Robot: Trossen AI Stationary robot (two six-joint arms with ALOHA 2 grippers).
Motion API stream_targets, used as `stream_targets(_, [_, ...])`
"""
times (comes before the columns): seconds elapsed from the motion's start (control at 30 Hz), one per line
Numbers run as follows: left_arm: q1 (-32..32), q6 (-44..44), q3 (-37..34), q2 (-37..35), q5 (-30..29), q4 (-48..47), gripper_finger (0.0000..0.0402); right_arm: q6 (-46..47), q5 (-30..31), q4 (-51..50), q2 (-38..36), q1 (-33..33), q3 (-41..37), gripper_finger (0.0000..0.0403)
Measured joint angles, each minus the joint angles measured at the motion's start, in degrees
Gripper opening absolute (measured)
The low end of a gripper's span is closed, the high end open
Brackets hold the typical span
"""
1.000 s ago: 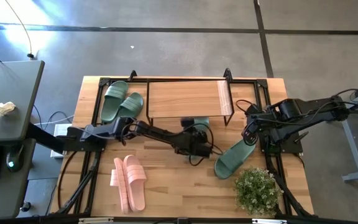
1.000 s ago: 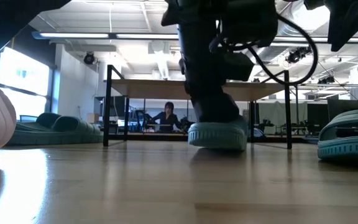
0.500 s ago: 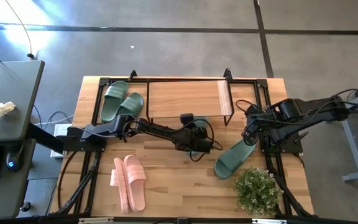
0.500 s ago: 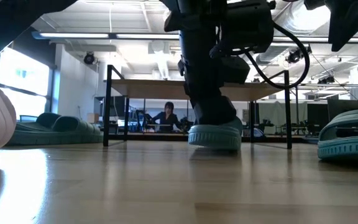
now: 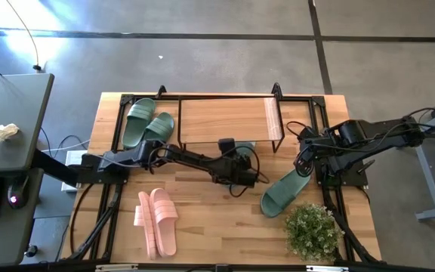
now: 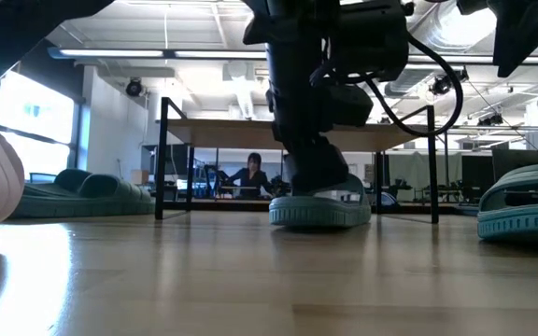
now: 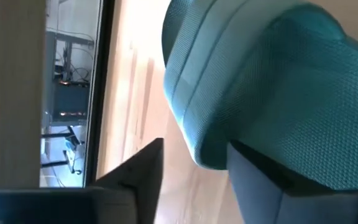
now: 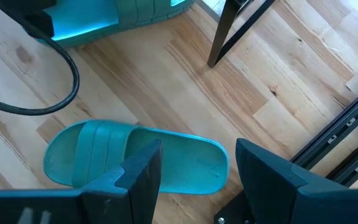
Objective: Pick and place slides into the shelf
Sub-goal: Put the green slide under the shelf
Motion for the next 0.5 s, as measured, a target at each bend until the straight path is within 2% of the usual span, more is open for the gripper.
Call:
stream_targets(0.17, [-1.86,0.45,0.17,0.0,0.34,-2.28,0.0219,-1.03,0.29,0.0,0.0,0.0,0.0,0.0192])
stream_targets(0.27, [-3.73,0.98,2.08,-0.02,0.3,-6.92,0.0242,-1.05,0.75,0.0,0.0,0.0,0.0,0.0192])
stream_targets(0.37, [-5.95,1.06,4.13,-0.04,-1.0,-11.31,0.0257,-1.27,0.85,0.02,0.0,0.0,0.0,0.0192])
stream_targets(0.5, [-9.51,1.63,10.29,-0.09,-2.98,-19.58,0.0264,-1.29,0.79,0.02,0.0,0.0,0.0,0.0192])
